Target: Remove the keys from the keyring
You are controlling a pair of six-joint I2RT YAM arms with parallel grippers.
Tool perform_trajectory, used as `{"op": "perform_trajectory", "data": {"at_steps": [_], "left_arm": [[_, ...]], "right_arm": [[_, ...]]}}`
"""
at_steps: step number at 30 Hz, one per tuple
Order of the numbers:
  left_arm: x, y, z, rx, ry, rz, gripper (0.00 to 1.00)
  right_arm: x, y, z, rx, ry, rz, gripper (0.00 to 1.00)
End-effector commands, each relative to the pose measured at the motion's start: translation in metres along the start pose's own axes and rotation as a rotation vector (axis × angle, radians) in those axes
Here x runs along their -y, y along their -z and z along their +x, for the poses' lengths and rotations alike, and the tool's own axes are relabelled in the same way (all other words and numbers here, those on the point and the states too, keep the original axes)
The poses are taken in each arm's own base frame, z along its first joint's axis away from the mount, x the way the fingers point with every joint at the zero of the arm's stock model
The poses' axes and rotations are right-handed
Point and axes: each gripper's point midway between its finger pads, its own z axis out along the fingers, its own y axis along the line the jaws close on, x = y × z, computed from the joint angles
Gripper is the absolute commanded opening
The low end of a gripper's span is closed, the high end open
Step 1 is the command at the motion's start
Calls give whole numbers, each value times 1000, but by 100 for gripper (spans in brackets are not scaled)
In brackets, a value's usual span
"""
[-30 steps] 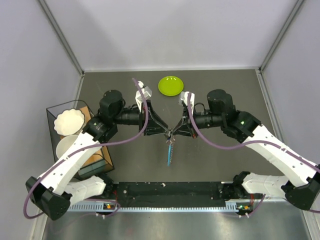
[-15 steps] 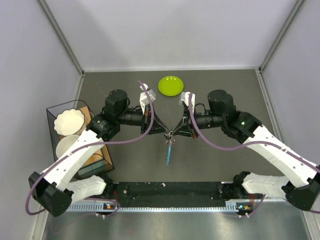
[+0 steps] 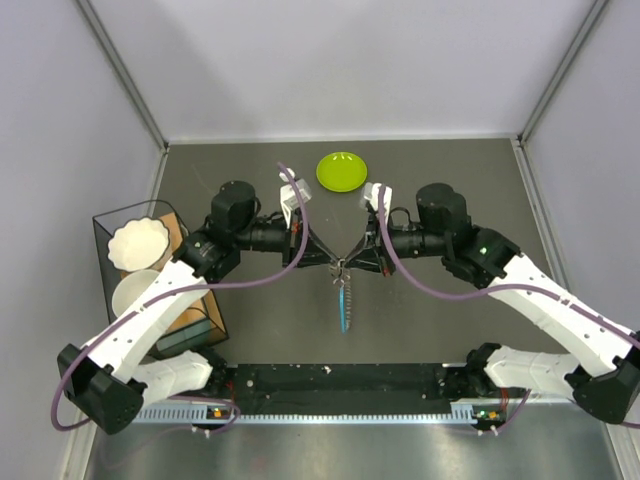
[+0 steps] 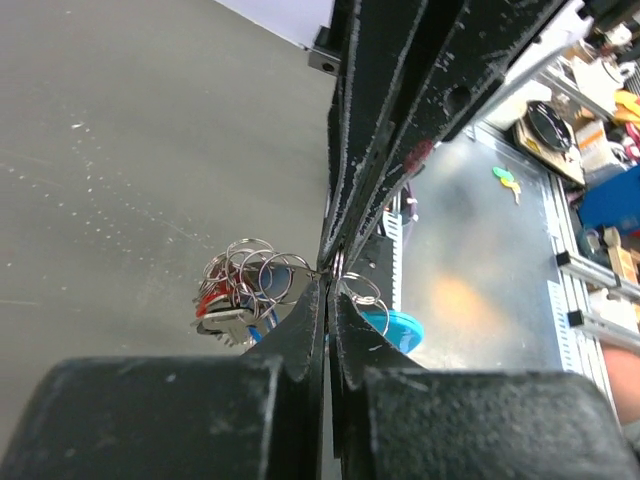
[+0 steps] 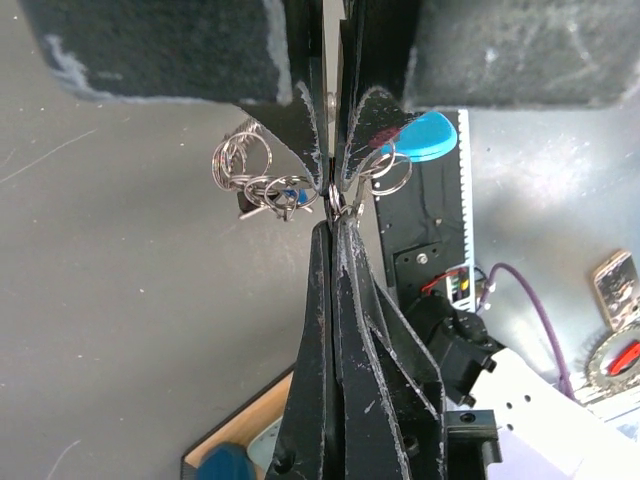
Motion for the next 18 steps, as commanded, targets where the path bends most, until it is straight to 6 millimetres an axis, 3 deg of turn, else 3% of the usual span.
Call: {"op": "perform_trajectory", "data": {"at_steps": [1,8,14,18], "left_arm": [[-18,2,9,-10,89,-130,0],[-30,1,21,-5,237,-206,0],[-16,-2,9,66,262,-129,0],[-21,0,9,74,253,-160,0]], "right_arm": [[7,13,-52,236,97,95,0],[15,23,-61,352,110,173,0],[8,28,-68,419,131,152,0],[7,31,-69,439,131,159,0]]}}
